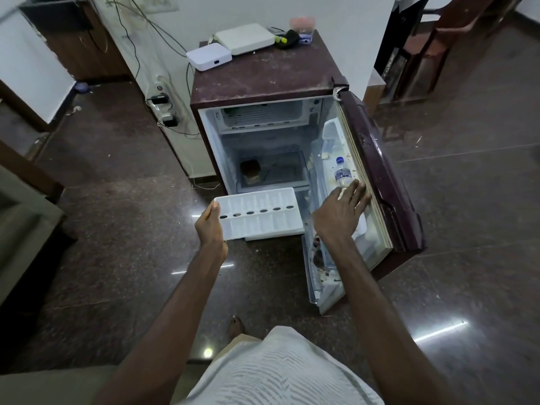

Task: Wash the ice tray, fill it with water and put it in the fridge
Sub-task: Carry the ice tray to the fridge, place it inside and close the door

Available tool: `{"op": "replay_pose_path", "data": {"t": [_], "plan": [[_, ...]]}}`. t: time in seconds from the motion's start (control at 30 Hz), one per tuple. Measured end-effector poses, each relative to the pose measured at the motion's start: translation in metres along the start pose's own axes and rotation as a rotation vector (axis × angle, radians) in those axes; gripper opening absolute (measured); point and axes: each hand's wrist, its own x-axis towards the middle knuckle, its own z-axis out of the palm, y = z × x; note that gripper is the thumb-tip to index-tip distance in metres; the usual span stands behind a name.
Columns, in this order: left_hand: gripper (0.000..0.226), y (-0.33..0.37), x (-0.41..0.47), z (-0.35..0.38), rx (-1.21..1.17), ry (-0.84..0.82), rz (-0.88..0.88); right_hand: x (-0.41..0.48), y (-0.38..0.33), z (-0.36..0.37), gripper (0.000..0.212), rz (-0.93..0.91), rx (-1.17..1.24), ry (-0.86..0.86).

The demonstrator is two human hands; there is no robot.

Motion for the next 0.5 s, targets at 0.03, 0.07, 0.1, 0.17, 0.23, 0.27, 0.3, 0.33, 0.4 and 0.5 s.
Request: {"op": "replay_pose_path", "data": {"t": [0.03, 0.07, 0.1, 0.17, 0.23, 0.27, 0.3, 0.33, 0.4, 0.5], "plan": [[0.034, 0.0, 0.0, 0.0, 0.005, -0.001, 0.003, 0.0, 0.002, 0.0, 0.085, 0.008, -0.001, 0.009], [0.034, 0.0, 0.0, 0.0, 0.012, -0.004, 0.004, 0.001, 0.004, 0.0, 0.084, 0.016, 0.008, 0.019], [0.033, 0.0, -0.001, 0.0, 0.021, -0.005, 0.005, 0.002, 0.005, 0.0, 0.081, 0.021, 0.035, 0.03], [0.032, -0.001, -0.002, 0.001, 0.024, -0.004, 0.003, 0.003, 0.004, -0.001, 0.067, 0.002, 0.144, 0.044], [0.032, -0.001, -0.003, 0.003, 0.013, -0.008, 0.002, 0.002, -0.003, 0.0, 0.055, -0.068, 0.238, 0.028], [0.032, -0.002, -0.004, 0.005, 0.011, -0.007, 0.0, 0.001, -0.006, 0.001, 0.05, -0.11, 0.279, 0.011], [0.033, -0.003, -0.004, 0.006, 0.009, -0.005, -0.003, 0.001, -0.009, 0.002, 0.045, -0.142, 0.336, -0.007], [0.034, -0.004, -0.003, 0.007, 0.006, -0.002, -0.004, 0.001, -0.011, 0.003, 0.041, -0.16, 0.399, -0.026], [0.034, -0.005, -0.003, 0.009, -0.002, 0.004, -0.008, 0.0, -0.015, 0.007, 0.035, -0.187, 0.473, -0.032], [0.034, -0.008, -0.003, 0.014, -0.001, 0.01, -0.012, -0.002, -0.015, 0.013, 0.032, -0.197, 0.528, -0.015]]}}
